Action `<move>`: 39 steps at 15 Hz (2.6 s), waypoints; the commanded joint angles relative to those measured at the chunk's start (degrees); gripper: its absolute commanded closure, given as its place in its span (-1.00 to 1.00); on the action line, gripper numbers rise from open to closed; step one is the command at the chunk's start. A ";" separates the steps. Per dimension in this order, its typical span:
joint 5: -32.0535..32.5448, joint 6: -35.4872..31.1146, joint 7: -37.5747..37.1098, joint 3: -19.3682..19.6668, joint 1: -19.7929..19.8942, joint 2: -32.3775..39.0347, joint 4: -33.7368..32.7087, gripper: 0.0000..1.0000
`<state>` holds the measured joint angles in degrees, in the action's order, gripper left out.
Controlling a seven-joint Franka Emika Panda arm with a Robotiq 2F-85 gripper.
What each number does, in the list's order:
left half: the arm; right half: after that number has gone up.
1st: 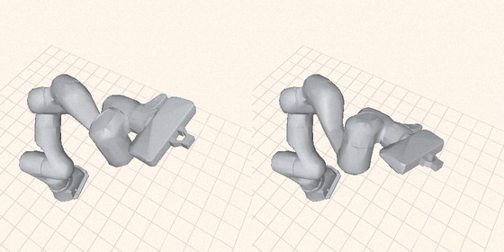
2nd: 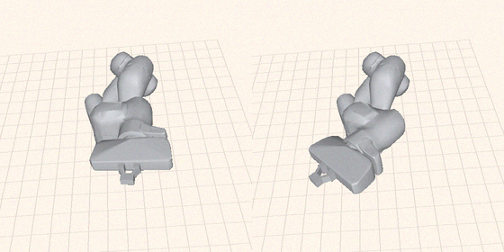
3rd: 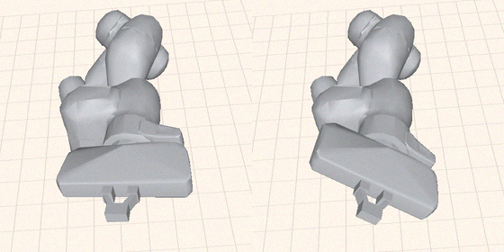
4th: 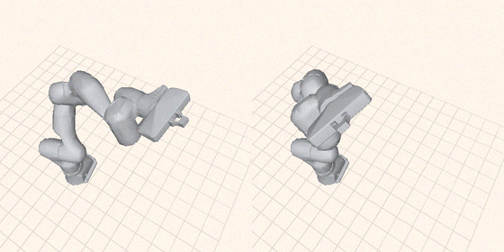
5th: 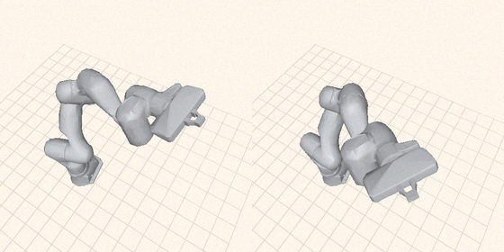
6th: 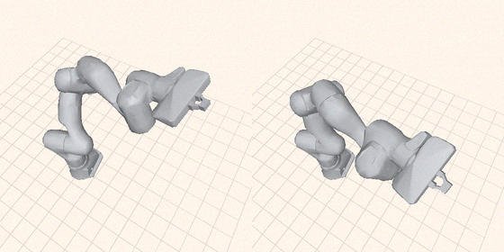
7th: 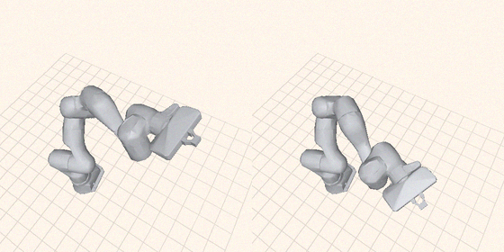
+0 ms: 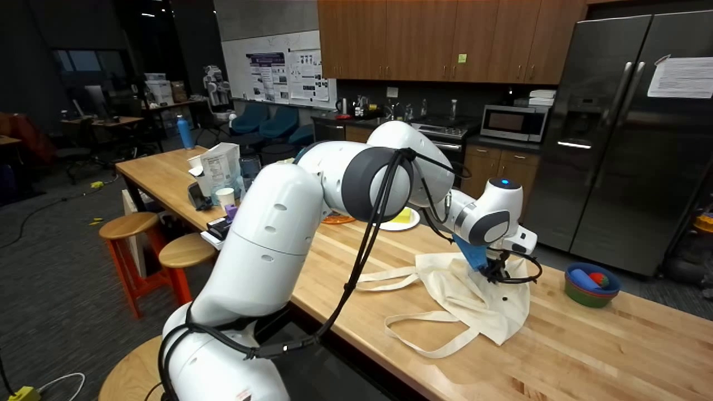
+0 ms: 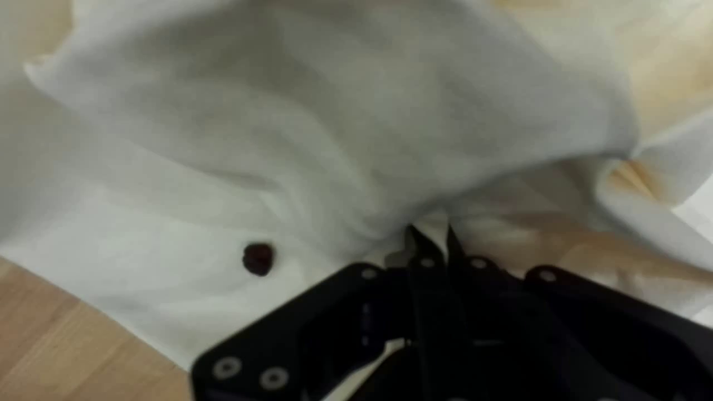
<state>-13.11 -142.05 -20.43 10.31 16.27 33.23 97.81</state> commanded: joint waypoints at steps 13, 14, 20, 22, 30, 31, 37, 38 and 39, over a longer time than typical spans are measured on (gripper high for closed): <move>0.90 -1.45 9.26 -4.71 -6.66 -10.42 8.07 0.99; 1.28 -0.82 8.03 -4.75 -8.54 -12.38 9.52 0.99; 5.33 4.00 2.92 -6.55 -16.52 -20.68 13.62 0.99; 6.70 5.49 3.16 -7.72 -18.04 -22.79 15.03 0.99; 16.93 7.66 1.79 -12.21 -23.29 -27.24 18.93 0.99; 18.56 7.16 0.52 -12.32 -23.63 -27.32 18.97 0.99; 20.88 6.40 -1.84 -10.52 -21.45 -26.60 17.47 0.99; 20.18 6.56 -1.52 -9.93 -20.61 -26.14 17.06 0.99; 19.75 6.56 -1.18 -9.35 -19.75 -25.71 16.75 0.99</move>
<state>6.92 -135.31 -21.50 -0.44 -5.52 7.59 114.96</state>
